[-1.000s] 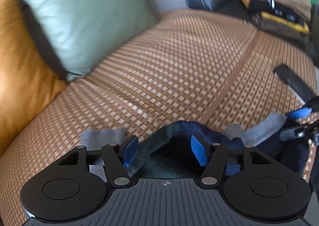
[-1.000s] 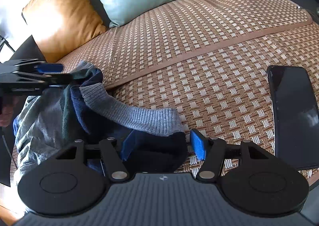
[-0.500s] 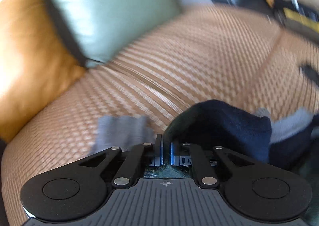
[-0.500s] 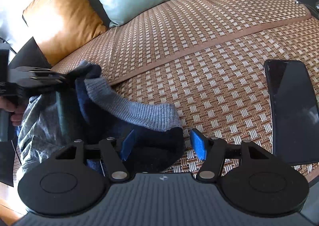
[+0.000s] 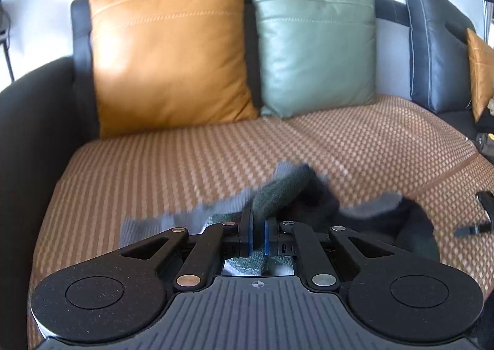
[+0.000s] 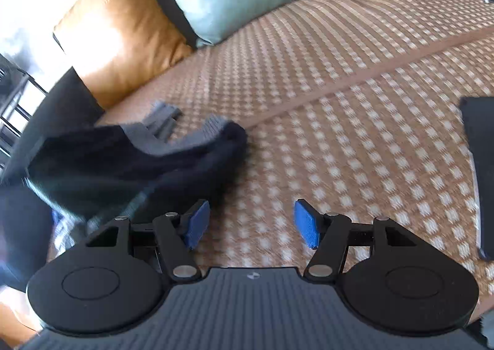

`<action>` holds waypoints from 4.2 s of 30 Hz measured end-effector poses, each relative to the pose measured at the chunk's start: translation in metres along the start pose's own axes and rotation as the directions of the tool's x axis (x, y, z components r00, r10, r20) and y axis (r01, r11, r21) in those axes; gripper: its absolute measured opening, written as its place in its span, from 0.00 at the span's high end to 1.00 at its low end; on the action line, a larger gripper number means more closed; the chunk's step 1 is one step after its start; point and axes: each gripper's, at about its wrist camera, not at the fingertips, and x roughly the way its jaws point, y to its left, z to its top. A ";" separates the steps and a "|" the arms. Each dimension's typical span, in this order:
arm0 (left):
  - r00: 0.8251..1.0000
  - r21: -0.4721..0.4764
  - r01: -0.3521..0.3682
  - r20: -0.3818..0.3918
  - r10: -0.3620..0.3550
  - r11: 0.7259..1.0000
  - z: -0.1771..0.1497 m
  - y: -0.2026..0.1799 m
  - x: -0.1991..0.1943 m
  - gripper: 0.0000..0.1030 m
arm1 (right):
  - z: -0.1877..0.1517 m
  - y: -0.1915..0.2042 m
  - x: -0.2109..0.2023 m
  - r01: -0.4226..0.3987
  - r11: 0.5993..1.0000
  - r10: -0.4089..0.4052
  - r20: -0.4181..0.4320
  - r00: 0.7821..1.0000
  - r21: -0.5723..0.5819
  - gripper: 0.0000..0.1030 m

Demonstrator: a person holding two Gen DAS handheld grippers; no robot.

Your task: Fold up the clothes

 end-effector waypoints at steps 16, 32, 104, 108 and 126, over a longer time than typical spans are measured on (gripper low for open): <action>0.998 0.007 0.058 -0.030 -0.058 0.998 -0.006 0.010 0.025 0.85 | 0.040 0.033 0.084 0.024 0.986 -0.024 0.002 1.000 -0.163 0.46; 0.994 0.203 0.100 -0.054 -0.091 0.974 0.025 -0.025 0.066 0.38 | 0.020 0.006 0.089 -0.162 0.981 0.167 -0.037 0.985 0.108 0.63; 0.895 0.086 -0.370 -0.235 0.379 0.925 -0.018 0.052 0.068 0.74 | 0.027 0.132 0.053 -0.192 0.832 0.034 -0.297 0.954 -0.521 0.87; 0.916 0.041 -0.340 -0.212 0.341 0.940 -0.003 0.069 0.062 0.55 | 0.004 0.129 0.074 -0.233 0.844 0.059 -0.349 0.935 -0.482 0.62; 0.930 0.092 -0.246 -0.256 0.262 0.965 0.001 0.071 0.096 0.91 | 0.001 0.141 0.139 -0.298 0.883 0.165 -0.356 0.920 -0.362 0.53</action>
